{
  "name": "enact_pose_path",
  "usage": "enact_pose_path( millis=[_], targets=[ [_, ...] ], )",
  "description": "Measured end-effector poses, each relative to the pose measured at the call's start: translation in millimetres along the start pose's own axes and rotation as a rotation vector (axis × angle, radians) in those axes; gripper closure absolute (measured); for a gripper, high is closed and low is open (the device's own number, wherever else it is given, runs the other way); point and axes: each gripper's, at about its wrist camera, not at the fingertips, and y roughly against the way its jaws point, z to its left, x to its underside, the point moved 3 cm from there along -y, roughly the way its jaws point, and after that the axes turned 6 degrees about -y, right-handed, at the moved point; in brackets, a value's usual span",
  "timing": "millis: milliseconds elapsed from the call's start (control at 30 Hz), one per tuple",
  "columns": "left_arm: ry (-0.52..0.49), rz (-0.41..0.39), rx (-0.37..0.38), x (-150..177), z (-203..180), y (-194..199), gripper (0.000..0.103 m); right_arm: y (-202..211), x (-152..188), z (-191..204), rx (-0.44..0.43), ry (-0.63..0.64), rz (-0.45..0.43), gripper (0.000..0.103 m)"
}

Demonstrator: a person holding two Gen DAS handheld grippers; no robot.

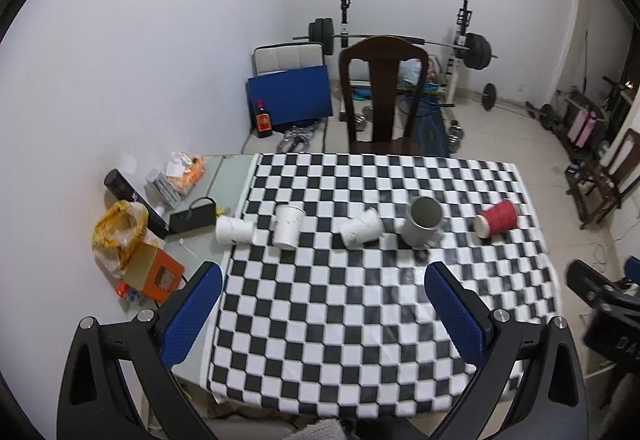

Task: Flip cup upside down
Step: 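Reach the left tool to the upright bird-print paper cup and close on it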

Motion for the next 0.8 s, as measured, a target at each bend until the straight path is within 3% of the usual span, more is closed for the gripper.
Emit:
enact_pose_path(
  millis=[100,200,400,533,700,800],
  targets=[
    [-0.046,0.006,-0.07,-9,0,-40,0.0,-45,-5,-5,0.028,-0.024,0.055,0.0],
    [-0.107,0.06,-0.107,-13,1,-93,0.0,-104,-7,-7,0.074,-0.027,0.121,0.0],
    [-0.227,0.153,-0.118,-16,-17,-191,0.0,-228,13,-1,0.103,-0.024,0.318,0.0],
    [-0.36,0.192,-0.119,-19,-39,-253,0.0,-299,29,7,0.131,-0.002,0.427,0.0],
    [-0.566,0.213,-0.112,-19,-71,-317,0.001,-370,38,12,0.165,0.013,0.508,0.0],
    [-0.675,0.225,-0.085,-18,-91,-347,0.009,-404,39,9,0.172,-0.006,0.548,0.0]
  ],
)
